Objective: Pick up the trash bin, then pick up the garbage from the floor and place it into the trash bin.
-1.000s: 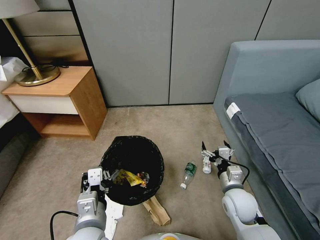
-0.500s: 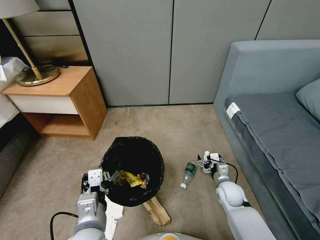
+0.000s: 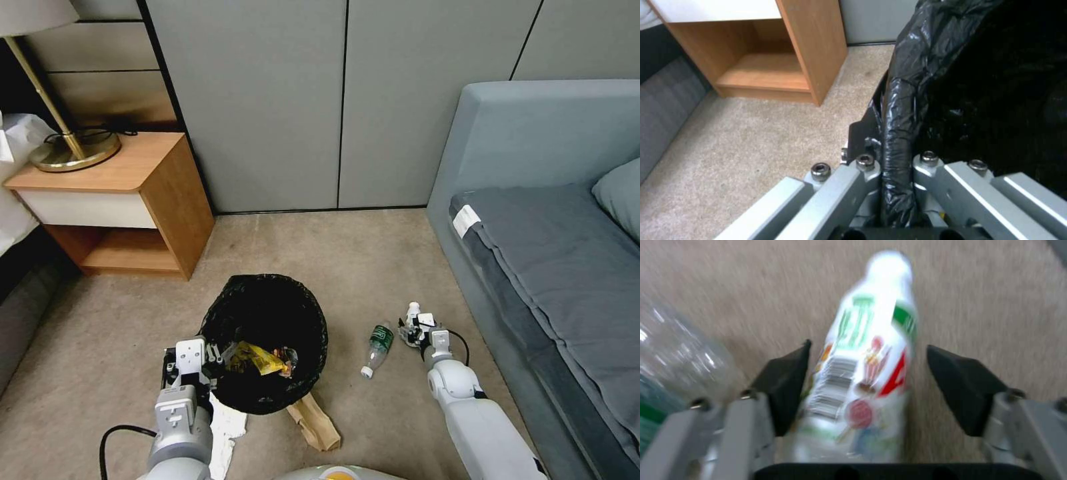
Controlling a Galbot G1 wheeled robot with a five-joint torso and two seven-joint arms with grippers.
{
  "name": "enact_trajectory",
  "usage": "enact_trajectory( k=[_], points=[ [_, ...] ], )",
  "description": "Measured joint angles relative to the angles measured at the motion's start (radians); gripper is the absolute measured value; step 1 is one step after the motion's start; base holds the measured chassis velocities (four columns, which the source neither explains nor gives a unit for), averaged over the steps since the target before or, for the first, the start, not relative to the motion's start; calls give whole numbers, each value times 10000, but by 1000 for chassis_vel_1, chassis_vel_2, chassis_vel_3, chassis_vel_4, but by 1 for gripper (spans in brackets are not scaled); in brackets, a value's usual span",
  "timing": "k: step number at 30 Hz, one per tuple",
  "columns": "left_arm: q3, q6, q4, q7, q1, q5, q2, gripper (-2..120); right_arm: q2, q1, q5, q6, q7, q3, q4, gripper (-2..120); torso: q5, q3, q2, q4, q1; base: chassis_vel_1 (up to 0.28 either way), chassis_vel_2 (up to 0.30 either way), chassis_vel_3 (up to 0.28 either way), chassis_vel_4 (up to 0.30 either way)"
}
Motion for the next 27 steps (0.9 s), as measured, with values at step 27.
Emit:
enact_trajectory(
  k=[27],
  points=[
    [19,-27,-113,-17,36,-12,22,0,-290,-1281,56,925,328,327,3366,23,-1,0,0,-2,0,0,0,0,0]
  ],
)
